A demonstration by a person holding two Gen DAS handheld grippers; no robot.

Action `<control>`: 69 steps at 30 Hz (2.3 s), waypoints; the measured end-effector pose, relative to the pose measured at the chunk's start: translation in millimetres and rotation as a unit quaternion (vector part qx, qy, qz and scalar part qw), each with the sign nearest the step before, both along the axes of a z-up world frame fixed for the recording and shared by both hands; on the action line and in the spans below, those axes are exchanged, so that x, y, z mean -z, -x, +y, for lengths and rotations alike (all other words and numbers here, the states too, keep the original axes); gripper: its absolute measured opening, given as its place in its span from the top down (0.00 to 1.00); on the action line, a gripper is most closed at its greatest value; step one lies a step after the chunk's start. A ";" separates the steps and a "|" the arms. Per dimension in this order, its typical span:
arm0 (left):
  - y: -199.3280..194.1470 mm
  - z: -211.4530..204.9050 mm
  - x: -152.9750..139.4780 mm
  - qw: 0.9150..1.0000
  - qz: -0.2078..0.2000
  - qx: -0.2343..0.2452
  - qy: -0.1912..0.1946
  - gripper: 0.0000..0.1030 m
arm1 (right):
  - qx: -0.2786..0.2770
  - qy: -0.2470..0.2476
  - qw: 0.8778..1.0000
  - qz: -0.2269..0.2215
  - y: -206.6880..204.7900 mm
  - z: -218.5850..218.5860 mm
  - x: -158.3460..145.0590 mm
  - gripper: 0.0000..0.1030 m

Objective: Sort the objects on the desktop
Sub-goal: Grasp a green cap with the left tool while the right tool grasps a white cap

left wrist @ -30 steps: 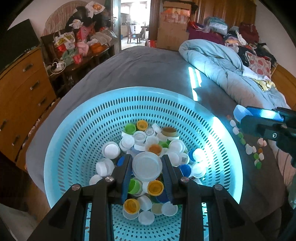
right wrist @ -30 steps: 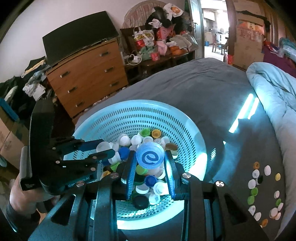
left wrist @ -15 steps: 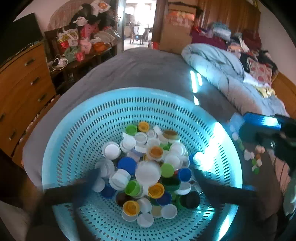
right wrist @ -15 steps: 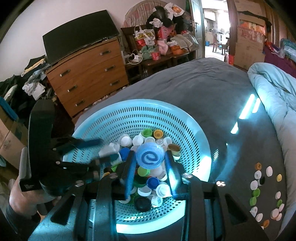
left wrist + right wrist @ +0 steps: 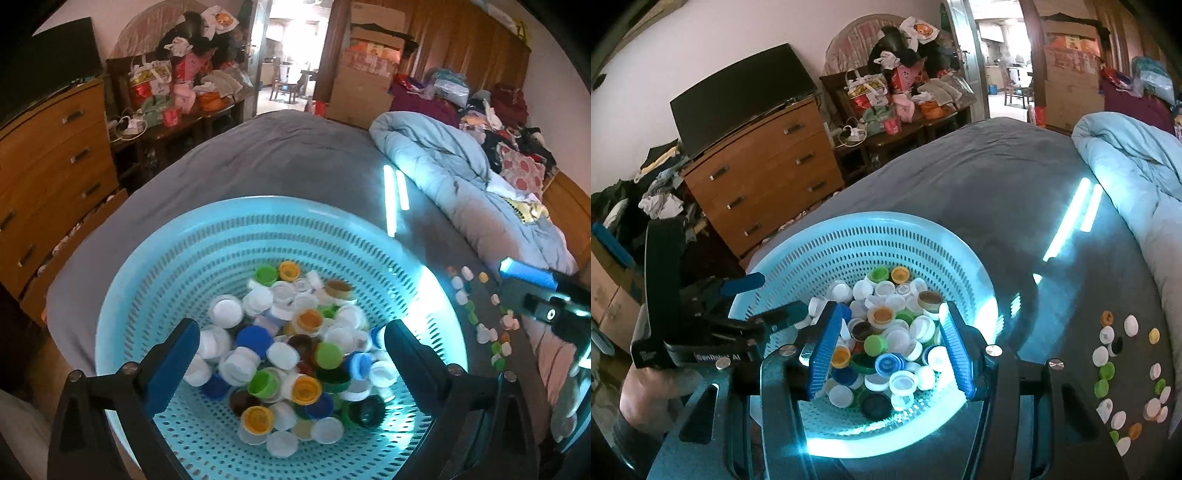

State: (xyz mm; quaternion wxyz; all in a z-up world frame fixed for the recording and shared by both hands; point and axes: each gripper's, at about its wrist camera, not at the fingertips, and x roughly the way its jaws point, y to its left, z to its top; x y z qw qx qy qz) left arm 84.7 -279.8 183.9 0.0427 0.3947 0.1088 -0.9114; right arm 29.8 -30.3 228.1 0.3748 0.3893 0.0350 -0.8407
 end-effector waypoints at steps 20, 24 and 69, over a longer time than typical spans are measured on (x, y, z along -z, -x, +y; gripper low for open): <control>62.1 329.8 135.8 0.934 -0.045 0.351 -0.047 0.17 | 0.331 -0.052 0.938 -0.090 -99.5 329.4 158.7 0.50; 65.8 366.1 150.4 0.930 -0.033 0.361 -0.060 0.16 | 0.342 -0.044 0.933 -0.106 -98.6 348.4 170.9 0.50; 78.1 325.7 169.3 0.945 -0.039 0.326 -0.008 0.70 | 0.259 -0.006 0.964 -0.065 -24.2 298.3 179.1 0.63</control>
